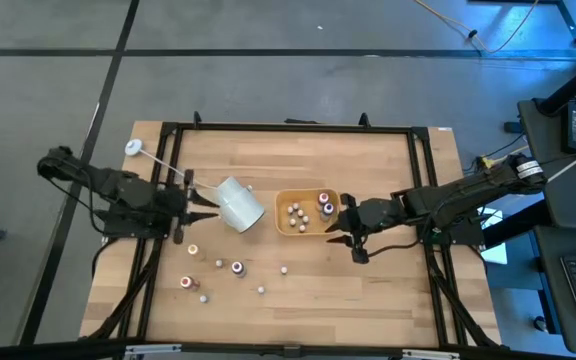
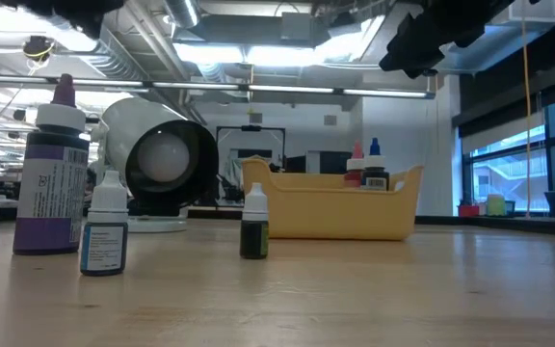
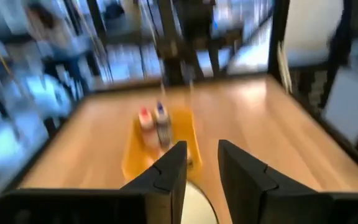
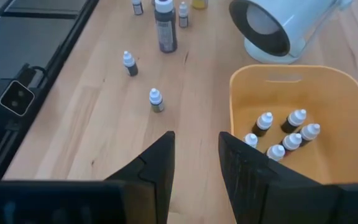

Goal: Pick & Place food coloring
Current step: Put the large yellow food coloring bottle into the yellow bin

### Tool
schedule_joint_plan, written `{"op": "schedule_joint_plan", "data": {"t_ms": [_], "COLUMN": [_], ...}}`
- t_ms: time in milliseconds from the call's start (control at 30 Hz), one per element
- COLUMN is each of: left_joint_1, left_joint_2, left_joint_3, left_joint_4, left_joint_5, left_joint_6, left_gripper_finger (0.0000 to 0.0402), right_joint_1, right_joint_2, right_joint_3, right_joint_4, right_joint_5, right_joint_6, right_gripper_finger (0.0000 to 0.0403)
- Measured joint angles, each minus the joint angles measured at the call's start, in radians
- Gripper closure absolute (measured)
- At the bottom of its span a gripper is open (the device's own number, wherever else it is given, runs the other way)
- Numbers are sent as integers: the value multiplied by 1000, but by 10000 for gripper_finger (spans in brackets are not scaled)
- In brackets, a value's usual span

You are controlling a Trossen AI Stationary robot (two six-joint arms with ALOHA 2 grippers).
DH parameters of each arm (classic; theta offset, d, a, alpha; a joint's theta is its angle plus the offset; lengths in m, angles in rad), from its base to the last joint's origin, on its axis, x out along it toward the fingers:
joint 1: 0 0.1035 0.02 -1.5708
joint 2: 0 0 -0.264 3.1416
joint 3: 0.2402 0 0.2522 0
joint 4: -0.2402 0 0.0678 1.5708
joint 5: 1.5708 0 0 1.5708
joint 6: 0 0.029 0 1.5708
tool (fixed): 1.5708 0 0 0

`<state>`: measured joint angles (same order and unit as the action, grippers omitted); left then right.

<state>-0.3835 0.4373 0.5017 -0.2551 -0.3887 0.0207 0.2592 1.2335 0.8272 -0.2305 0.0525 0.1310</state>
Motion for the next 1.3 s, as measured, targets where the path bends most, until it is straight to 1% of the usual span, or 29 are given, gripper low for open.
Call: {"op": "schedule_joint_plan", "data": {"t_ms": [67, 133, 200, 267, 333, 400, 467, 533, 700, 833, 900, 1000, 1100, 1233, 1300], "left_joint_1": [-14, -29, -46, -68, -94, -124, -148, -170, -200, -200, -191, -176, -167, -166, -166], "left_joint_2": [127, 253, 376, 490, 584, 654, 706, 756, 870, 933, 951, 957, 951, 948, 948], "left_joint_3": [137, 273, 405, 513, 588, 618, 617, 614, 614, 613, 613, 613, 612, 612, 612], "left_joint_4": [-161, -339, -546, -746, -909, -1012, -1039, -1044, -1027, -1032, -1044, -1068, -1071, -1094, -1101], "left_joint_5": [1, 4, 30, 57, 71, 72, 75, 97, 204, 212, 212, 235, 261, 256, 253], "left_joint_6": [-81, -194, -346, -530, -718, -877, -992, -1070, -1093, -1164, -1215, -1298, -1343, -1351, -1326], "left_gripper_finger": [313, 313, 313, 313, 313, 313, 313, 313, 313, 311, 303, 277, 237, 181, 162], "right_joint_1": [0, 0, 0, 0, 0, 0, 0, 0, 0, 0, 0, 0, 0, 0, 0], "right_joint_2": [-1, -1, -1, -1, -1, -1, 4, 10, 33, 49, 50, 50, 50, 50, 50], "right_joint_3": [0, 0, 0, 0, 0, 0, 0, 0, 0, 0, 0, 0, 0, 0, 0], "right_joint_4": [2, -3, -8, -27, -32, -34, -31, -30, -28, -28, -28, -27, -26, -24, -23], "right_joint_5": [0, 0, 0, 0, 0, 0, 0, 0, 0, 0, 0, 0, 0, 0, 0], "right_joint_6": [0, 0, -2, -4, -8, -29, -57, -85, -132, -141, -140, -139, -137, -136, -137], "right_gripper_finger": [276, 276, 276, 276, 276, 276, 276, 276, 276, 276, 276, 276, 276, 276, 276]}}
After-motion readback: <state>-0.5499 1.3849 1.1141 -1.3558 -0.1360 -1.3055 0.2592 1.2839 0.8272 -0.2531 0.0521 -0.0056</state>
